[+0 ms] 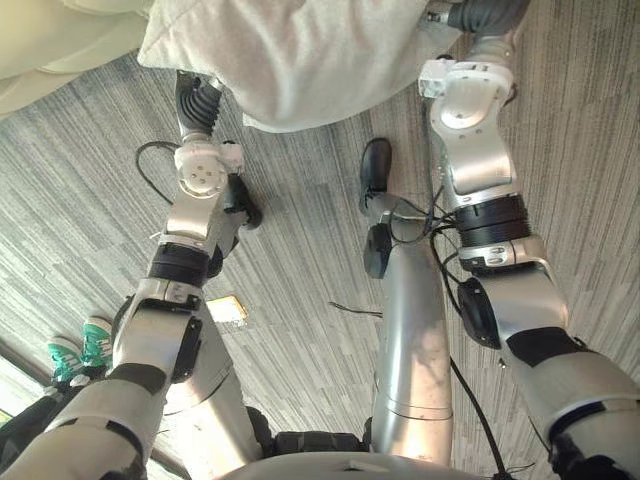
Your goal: Pick up cushions and gather them together orderly.
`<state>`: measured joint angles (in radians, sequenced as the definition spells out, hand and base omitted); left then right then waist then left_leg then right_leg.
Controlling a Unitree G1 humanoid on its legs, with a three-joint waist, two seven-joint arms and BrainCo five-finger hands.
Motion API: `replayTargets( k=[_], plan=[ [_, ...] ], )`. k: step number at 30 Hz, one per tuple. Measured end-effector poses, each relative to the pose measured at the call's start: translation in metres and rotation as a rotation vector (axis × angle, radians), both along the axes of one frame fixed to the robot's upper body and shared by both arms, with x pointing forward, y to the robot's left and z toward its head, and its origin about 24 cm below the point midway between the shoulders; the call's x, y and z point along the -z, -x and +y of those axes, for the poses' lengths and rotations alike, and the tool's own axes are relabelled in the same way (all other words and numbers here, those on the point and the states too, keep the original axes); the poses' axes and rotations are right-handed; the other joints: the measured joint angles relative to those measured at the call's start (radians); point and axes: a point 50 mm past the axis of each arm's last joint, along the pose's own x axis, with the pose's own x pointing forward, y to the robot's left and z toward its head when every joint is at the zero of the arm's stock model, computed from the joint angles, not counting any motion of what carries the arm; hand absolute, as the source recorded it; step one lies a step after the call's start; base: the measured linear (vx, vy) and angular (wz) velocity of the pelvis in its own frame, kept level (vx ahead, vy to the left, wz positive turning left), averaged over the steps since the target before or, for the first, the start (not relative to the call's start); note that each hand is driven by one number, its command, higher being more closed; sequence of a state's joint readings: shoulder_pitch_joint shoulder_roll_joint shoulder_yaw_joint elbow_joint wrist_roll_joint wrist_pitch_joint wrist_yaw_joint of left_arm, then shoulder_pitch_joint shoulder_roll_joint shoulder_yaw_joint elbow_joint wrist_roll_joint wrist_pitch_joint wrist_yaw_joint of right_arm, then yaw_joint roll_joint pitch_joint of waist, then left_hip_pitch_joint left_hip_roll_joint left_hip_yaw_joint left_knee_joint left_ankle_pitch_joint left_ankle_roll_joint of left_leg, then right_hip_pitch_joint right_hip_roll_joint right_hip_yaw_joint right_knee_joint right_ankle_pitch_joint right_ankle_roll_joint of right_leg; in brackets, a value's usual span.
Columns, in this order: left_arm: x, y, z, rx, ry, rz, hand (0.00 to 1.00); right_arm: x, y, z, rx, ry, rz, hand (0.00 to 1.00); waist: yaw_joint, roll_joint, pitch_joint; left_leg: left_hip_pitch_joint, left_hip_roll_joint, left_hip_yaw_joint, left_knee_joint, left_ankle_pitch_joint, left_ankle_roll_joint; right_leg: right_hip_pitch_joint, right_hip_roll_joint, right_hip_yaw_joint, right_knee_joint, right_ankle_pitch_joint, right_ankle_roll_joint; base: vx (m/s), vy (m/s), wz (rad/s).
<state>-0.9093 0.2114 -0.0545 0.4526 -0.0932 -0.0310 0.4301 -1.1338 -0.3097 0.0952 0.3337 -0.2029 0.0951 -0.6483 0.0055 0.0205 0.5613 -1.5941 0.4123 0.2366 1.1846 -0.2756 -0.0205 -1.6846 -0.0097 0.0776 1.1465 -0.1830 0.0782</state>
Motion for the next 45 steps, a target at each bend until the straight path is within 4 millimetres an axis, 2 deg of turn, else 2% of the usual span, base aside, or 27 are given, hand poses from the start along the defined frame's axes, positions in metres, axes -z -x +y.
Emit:
replayTargets(
  k=[6, 17, 25, 29, 32, 35, 37, 39, 42, 44, 45],
  plan=[
    [-0.015, 0.012, -0.008, -0.009, -0.018, -0.097, 1.00, 0.006, 0.006, 0.018, -0.021, 0.049, -0.027, 1.00, -0.010, 0.000, 0.000, -0.006, 0.001, -0.013, 0.002, 0.001, -0.002, 0.002, 0.002, -0.009, -0.001, 0.002, -0.002, -0.03, 0.018, -0.01],
    [-0.011, 0.018, -0.005, -0.025, -0.015, -0.107, 1.00, 0.018, 0.015, 0.017, -0.048, 0.055, -0.031, 1.00, -0.031, -0.002, -0.001, 0.011, 0.013, -0.038, 0.010, 0.001, -0.006, 0.044, 0.017, -0.028, -0.028, 0.020, -0.002, -0.03, 0.016, -0.08],
    [0.002, 0.028, -0.002, -0.019, -0.006, -0.102, 1.00, 0.047, 0.018, 0.020, -0.136, 0.047, 0.048, 1.00, -0.041, -0.006, -0.005, 0.193, 0.002, -0.019, -0.107, 0.036, -0.025, 0.226, 0.017, -0.042, -0.138, 0.043, -0.016, -0.02, 0.000, 0.01],
    [0.016, 0.038, 0.000, -0.014, 0.011, -0.089, 1.00, 0.072, 0.027, 0.021, -0.193, -0.001, 0.083, 1.00, -0.045, -0.010, -0.014, 0.364, -0.011, -0.016, -0.204, 0.053, -0.043, 0.404, 0.018, -0.063, -0.236, 0.052, -0.026, 0.02, -0.001, 0.03],
    [0.037, 0.048, -0.004, 0.004, 0.056, -0.045, 1.00, 0.099, 0.036, 0.019, -0.246, -0.047, 0.137, 1.00, -0.041, -0.015, -0.026, 0.537, -0.024, 0.011, -0.278, 0.056, -0.049, 0.571, 0.014, -0.064, -0.313, 0.054, -0.028, 0.10, 0.000, 0.03],
    [0.067, 0.065, -0.006, 0.021, 0.103, 0.023, 1.00, 0.137, 0.046, 0.014, -0.265, -0.074, 0.229, 1.00, -0.040, -0.017, -0.167, 0.587, -0.047, 0.017, -0.328, 0.054, -0.052, 0.620, 0.002, -0.068, -0.360, 0.050, -0.023, 0.13, 0.015, 0.06],
    [0.073, 0.071, -0.006, 0.034, 0.109, 0.034, 1.00, 0.150, 0.053, 0.011, -0.286, -0.078, 0.264, 1.00, -0.039, -0.018, -0.167, 0.671, -0.055, 0.016, -0.352, 0.054, -0.052, 0.710, -0.005, -0.085, -0.389, 0.050, -0.023, 0.15, 0.023, 0.07],
    [0.088, 0.084, -0.002, 0.037, 0.111, 0.064, 1.00, 0.169, 0.066, 0.010, -0.328, -0.104, 0.309, 1.00, -0.027, -0.022, -0.170, 0.797, -0.074, 0.016, -0.386, 0.039, -0.061, 0.833, -0.024, -0.105, -0.427, 0.046, -0.017, 0.12, 0.028, 0.00],
    [0.108, 0.101, 0.000, 0.048, 0.103, 0.117, 1.00, 0.195, 0.082, 0.006, -0.369, -0.132, 0.390, 1.00, -0.022, -0.022, -0.177, 0.932, -0.088, 0.018, -0.431, 0.031, -0.062, 0.981, -0.026, -0.116, -0.487, 0.044, -0.014, 0.09, 0.024, 0.09],
    [0.125, 0.117, 0.005, 0.035, 0.101, 0.165, 1.00, 0.213, 0.098, 0.008, -0.411, -0.150, 0.451, 1.00, -0.013, -0.030, -0.220, 1.012, -0.092, 0.026, -0.461, 0.019, -0.062, 1.062, -0.028, -0.121, -0.532, 0.043, -0.010, 0.10, 0.067, -0.01],
    [0.136, 0.127, 0.009, 0.021, 0.108, 0.203, 1.00, 0.223, 0.109, 0.010, -0.445, -0.163, 0.489, 1.00, 0.001, -0.037, -0.248, 1.074, -0.096, 0.040, -0.494, 0.014, -0.059, 1.122, -0.035, -0.129, -0.575, 0.039, -0.012, 0.12, 0.108, -0.04]
  ],
)
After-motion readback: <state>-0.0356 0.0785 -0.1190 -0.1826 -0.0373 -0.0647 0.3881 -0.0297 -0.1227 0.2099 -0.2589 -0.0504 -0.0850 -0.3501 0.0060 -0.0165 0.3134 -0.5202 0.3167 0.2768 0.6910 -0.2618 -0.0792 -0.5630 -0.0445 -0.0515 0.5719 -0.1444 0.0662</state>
